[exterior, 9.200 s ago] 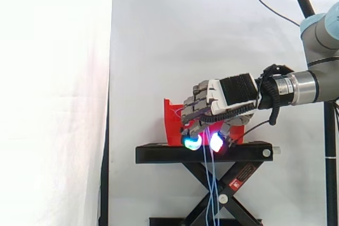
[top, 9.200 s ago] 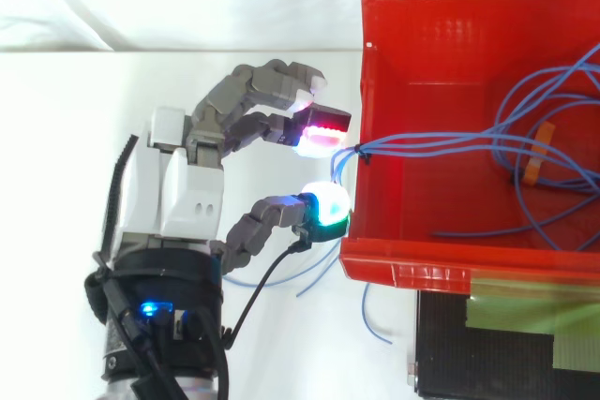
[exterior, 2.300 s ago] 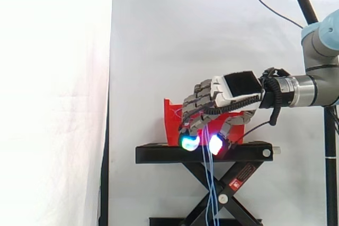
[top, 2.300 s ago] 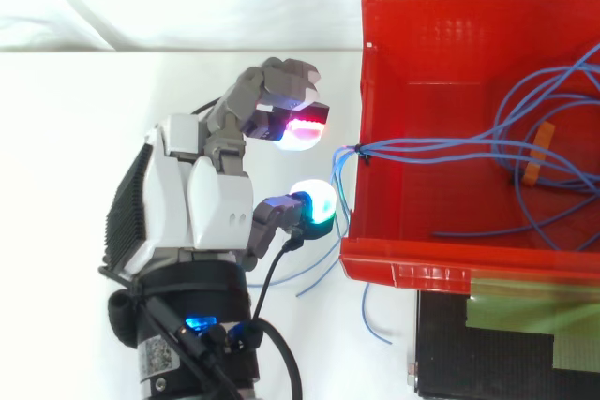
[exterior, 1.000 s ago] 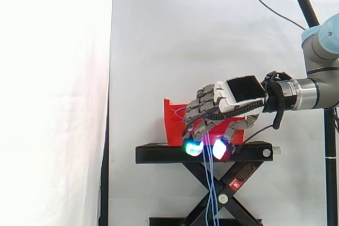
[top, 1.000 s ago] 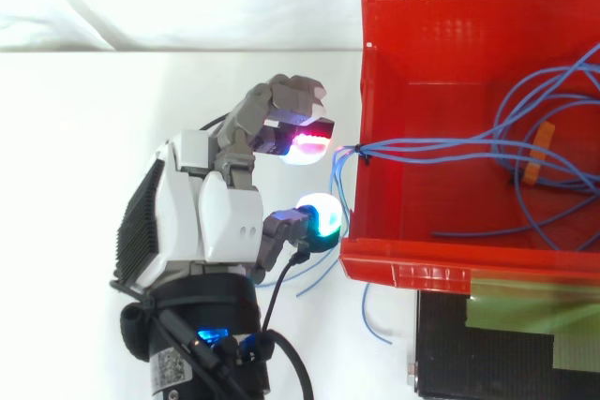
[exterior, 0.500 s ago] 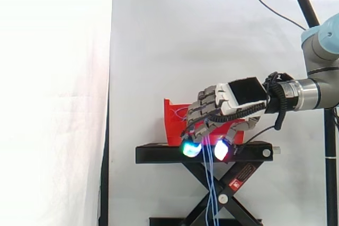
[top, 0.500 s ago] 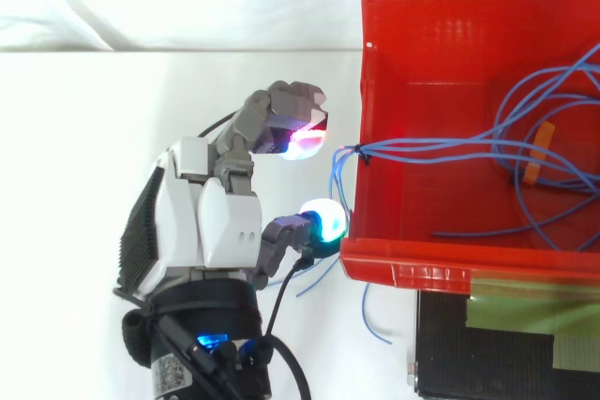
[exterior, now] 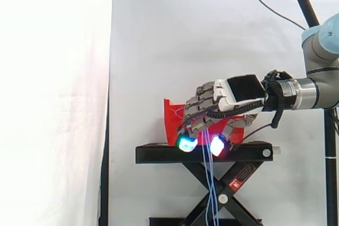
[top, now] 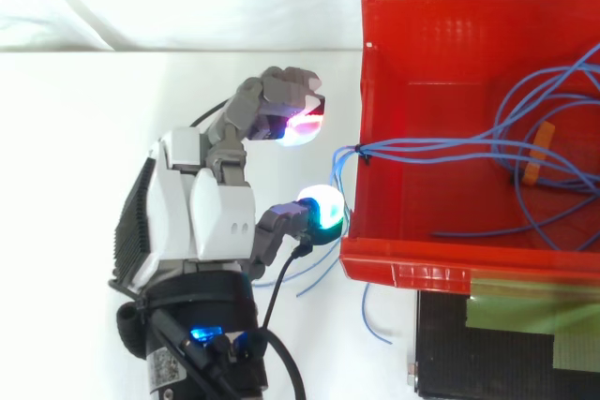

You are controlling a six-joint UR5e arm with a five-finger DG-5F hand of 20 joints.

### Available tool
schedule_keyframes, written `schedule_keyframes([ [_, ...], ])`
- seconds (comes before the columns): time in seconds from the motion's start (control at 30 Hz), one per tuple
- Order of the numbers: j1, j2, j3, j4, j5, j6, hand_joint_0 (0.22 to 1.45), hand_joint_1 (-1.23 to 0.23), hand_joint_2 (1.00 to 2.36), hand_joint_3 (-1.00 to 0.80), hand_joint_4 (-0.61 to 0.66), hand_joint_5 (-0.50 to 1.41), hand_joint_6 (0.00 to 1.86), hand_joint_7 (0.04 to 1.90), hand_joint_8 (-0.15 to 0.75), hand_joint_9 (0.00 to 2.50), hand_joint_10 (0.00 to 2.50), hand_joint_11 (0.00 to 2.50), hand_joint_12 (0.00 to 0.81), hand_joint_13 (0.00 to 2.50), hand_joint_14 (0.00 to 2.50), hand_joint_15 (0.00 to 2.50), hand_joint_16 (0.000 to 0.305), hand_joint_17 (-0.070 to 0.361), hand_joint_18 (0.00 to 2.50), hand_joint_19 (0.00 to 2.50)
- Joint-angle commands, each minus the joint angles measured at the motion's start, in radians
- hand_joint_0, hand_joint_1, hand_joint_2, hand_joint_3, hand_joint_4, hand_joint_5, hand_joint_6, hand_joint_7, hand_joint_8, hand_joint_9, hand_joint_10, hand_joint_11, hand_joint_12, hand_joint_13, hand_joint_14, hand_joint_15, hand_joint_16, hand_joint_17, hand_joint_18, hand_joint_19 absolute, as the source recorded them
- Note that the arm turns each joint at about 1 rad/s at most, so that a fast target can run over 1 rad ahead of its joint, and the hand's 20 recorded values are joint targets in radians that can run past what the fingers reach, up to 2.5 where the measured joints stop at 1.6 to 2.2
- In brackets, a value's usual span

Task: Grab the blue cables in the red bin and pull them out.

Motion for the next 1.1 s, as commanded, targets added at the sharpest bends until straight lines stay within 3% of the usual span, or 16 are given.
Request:
schedule_keyframes([
  [0.0, 0.0, 0.0, 0.0, 0.01, 0.0, 0.0, 0.79, -1.11, 1.0, -1.0, 0.06, 0.72, 0.01, 0.58, 0.178, 0.68, 0.03, 0.93, 0.309, 0.65, 0.03, 0.78, 0.044, 0.1, 0.56, 1.05],
  [0.67, -0.001, 0.0, 0.0, 0.021, 0.0, -0.023, 0.79, -1.11, 1.0, -1.0, 0.07, 0.73, 0.01, 0.59, 0.177, 0.69, 0.03, 0.93, 0.308, 0.65, 0.03, 0.79, 0.044, 0.099, 0.56, 1.04],
  [1.07, -0.005, 0.0, 0.0, -0.022, 0.0, -0.023, 0.79, -1.1, 1.0, -1.0, 0.06, 0.69, 0.01, 0.54, 0.176, 0.69, 0.03, 0.92, 0.306, 0.65, 0.03, 0.78, 0.044, 0.099, 0.56, 1.05],
])
